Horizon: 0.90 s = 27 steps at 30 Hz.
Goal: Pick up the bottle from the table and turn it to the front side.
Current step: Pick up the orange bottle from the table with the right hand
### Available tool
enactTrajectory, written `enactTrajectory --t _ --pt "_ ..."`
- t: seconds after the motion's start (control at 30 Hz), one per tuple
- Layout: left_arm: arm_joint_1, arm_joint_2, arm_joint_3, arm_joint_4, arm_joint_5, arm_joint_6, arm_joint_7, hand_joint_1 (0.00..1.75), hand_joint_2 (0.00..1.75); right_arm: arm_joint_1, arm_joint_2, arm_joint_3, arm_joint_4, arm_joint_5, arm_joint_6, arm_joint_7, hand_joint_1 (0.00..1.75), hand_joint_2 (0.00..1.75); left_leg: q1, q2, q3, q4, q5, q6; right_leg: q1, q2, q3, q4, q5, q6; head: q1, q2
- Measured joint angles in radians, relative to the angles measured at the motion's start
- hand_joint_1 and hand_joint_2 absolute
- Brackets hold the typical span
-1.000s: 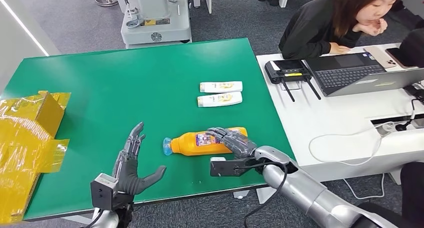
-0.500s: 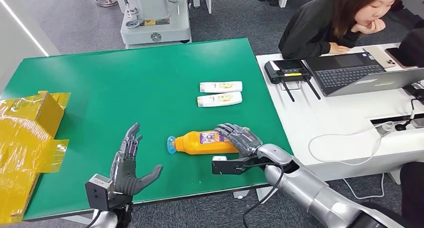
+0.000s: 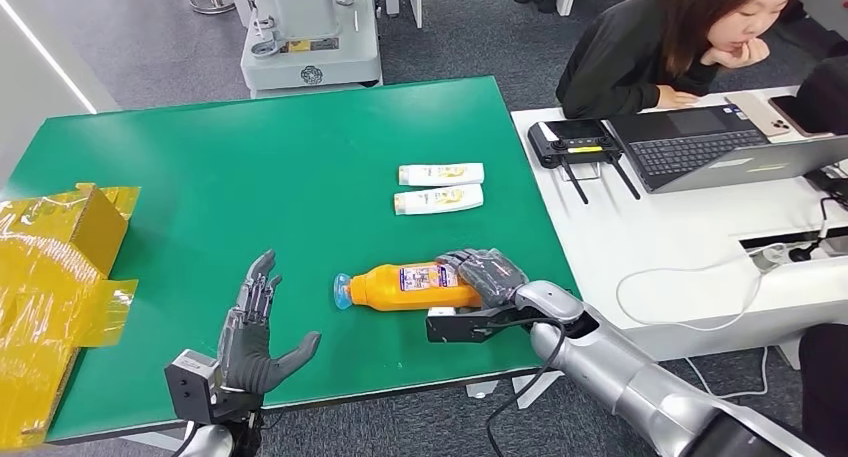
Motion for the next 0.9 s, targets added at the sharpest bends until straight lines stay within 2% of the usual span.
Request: enactTrajectory --t 0.33,0.5,0.63,0.9 --pt "0.008 0.004 0.001 0.003 0.011 -0.010 0.000 0.00 1.75 0.001 -0.006 0.002 0.005 -0.004 -0.001 -0.005 1.75 1.75 0.000 0.000 0.001 0.000 0.000 0.000 0.000 0.000 0.001 0.000 0.000 0.000 0.000 0.000" --pt "0.016 0.004 0.005 0.003 0.003 -0.018 0.000 0.00 1.75 0.033 -0.012 -0.010 -0.018 -0.063 -0.052 -0.040 1.75 1.75 0.000 -0.001 0.001 0.000 0.000 0.000 0.000 0.000 0.001 0.000 0.000 0.000 0.000 0.000" --pt "0.021 0.004 0.019 0.002 -0.008 -0.012 -0.001 0.00 1.75 0.096 -0.020 -0.046 -0.074 -0.151 -0.100 -0.089 1.75 1.75 0.000 -0.001 0.000 0.000 0.000 0.000 0.000 -0.001 0.001 0.000 0.000 0.000 0.000 0.000" --pt "0.014 0.004 0.053 -0.015 -0.058 0.015 -0.011 0.00 1.75 0.301 -0.044 -0.162 -0.278 -0.301 -0.208 -0.155 1.75 1.75 0.000 -0.002 -0.001 0.000 0.000 0.000 0.000 -0.002 0.000 0.000 -0.001 0.000 0.000 0.000"
